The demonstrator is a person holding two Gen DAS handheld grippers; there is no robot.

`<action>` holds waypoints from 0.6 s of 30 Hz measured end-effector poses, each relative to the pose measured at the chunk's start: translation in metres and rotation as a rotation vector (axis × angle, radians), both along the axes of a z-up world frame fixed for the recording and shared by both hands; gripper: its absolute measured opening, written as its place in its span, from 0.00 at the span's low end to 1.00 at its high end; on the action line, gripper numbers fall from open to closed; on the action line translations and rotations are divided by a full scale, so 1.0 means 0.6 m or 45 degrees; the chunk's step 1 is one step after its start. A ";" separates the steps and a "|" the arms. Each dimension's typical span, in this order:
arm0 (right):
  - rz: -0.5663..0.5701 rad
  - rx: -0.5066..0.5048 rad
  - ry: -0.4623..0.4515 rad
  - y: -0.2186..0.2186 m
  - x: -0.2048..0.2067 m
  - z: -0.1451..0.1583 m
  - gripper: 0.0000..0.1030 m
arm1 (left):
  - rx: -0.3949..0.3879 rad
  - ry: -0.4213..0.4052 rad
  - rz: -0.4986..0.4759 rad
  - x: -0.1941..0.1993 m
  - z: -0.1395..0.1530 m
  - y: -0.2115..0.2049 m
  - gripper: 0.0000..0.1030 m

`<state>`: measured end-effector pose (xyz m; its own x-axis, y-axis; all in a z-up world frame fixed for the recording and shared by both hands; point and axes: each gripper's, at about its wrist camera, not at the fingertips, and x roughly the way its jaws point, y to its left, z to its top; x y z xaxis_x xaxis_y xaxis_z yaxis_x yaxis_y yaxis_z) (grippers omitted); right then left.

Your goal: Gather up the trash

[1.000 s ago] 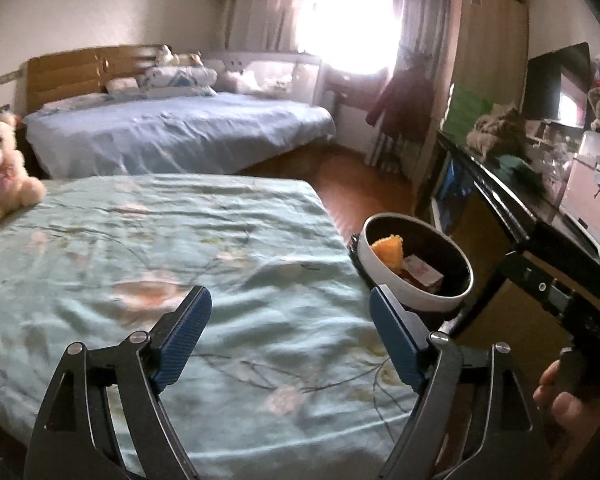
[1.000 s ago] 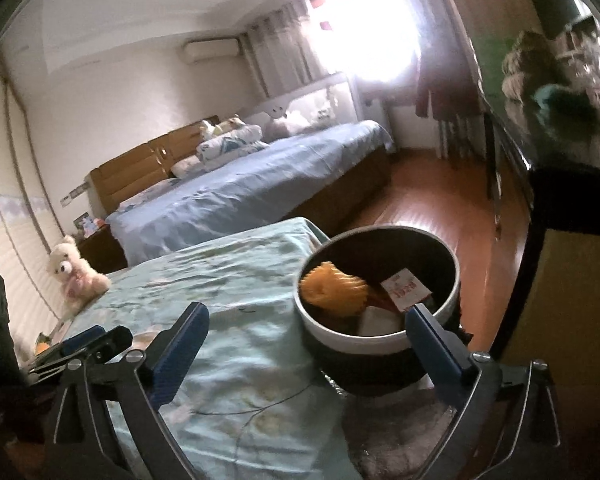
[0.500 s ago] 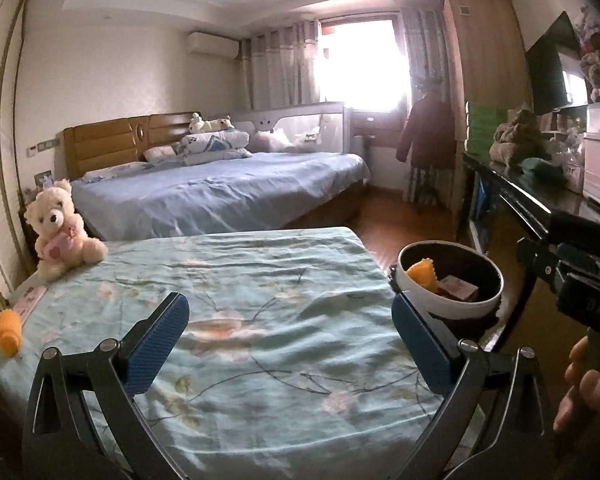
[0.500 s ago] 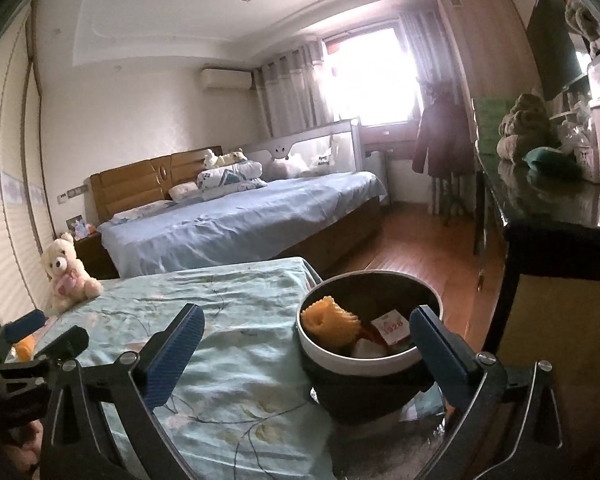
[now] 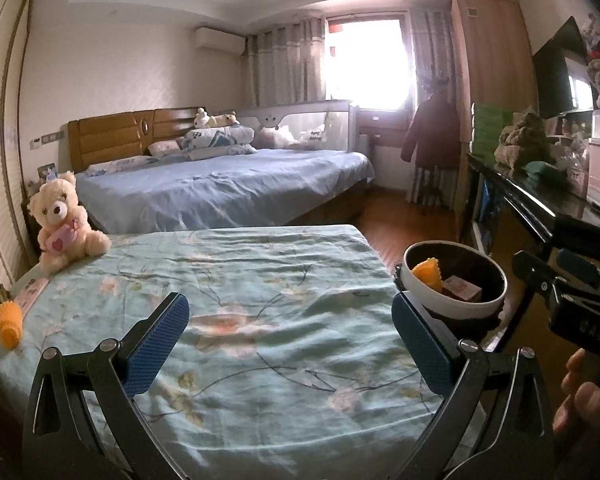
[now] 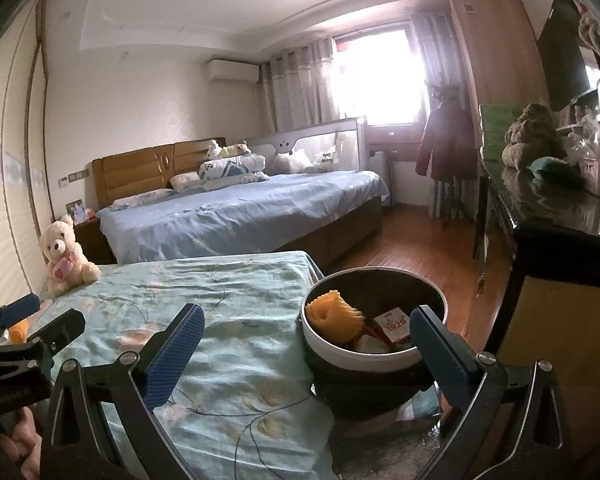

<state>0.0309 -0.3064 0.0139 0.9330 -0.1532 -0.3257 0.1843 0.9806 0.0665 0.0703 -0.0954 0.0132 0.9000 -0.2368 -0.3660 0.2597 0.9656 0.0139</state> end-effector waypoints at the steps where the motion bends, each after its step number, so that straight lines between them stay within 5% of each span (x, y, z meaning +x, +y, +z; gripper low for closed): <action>1: 0.000 -0.001 0.001 0.001 0.000 0.000 1.00 | -0.001 0.001 0.004 0.000 0.000 0.001 1.00; 18: 0.017 0.011 0.009 0.004 0.001 0.002 1.00 | 0.008 -0.021 0.030 -0.004 0.003 -0.001 1.00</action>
